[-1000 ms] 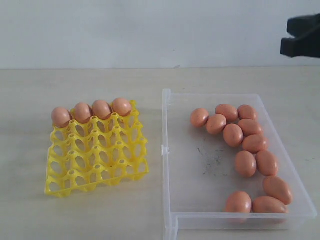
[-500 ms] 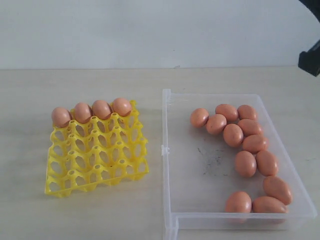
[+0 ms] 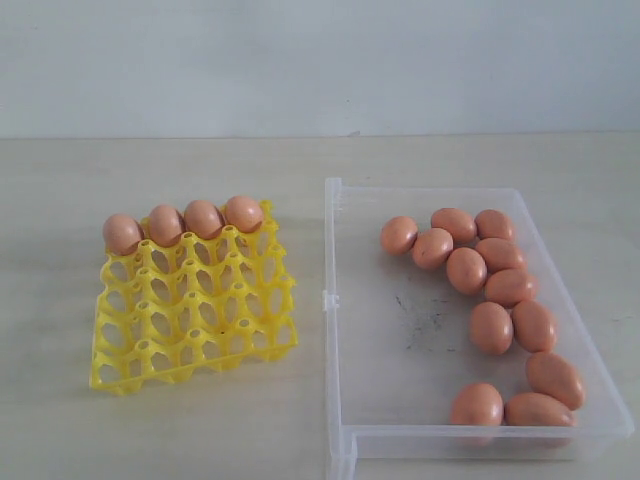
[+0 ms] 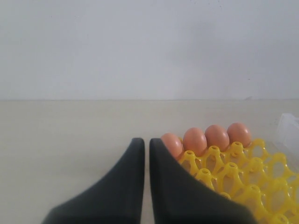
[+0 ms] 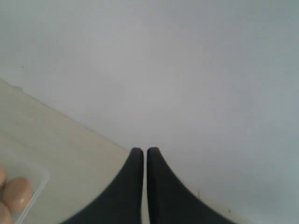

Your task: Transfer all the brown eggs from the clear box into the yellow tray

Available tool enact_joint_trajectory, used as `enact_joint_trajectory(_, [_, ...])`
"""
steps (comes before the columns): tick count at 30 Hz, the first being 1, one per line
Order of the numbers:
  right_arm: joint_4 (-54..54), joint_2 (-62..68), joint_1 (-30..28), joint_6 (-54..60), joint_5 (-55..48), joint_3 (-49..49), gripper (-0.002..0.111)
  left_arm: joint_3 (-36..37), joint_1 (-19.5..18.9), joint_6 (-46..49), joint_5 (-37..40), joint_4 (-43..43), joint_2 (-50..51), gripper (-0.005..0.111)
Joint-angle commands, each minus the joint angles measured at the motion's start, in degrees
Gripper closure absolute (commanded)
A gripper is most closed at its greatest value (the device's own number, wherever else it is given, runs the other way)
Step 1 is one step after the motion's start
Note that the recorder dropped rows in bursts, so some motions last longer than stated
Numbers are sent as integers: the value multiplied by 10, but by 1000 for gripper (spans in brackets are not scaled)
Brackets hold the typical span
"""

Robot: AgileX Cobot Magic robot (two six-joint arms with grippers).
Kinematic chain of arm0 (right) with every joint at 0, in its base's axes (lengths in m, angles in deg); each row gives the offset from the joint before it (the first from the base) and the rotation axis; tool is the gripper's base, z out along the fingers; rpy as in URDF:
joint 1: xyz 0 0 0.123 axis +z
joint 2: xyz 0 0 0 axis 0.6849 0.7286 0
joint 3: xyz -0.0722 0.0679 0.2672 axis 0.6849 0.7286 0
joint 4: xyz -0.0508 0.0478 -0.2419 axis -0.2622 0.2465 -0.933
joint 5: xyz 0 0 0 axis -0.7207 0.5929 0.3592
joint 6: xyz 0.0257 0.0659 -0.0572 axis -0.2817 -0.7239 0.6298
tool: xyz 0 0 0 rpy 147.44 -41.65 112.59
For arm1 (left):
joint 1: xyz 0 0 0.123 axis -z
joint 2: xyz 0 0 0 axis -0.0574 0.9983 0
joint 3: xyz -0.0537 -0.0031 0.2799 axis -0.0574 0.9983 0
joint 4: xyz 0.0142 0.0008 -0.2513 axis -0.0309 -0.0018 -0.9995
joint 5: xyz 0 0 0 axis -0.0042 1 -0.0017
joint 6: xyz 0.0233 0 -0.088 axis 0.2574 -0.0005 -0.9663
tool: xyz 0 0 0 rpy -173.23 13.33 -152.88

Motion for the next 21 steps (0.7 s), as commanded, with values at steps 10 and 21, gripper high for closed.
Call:
enact_joint_trajectory(10, [187, 189, 60, 147, -204, -17, 109, 2, 3, 3, -5, -3, 2, 103])
enact_joint_trajectory(21, [450, 247, 205, 510, -236, -18, 109, 2, 3, 3, -5, -3, 2, 103])
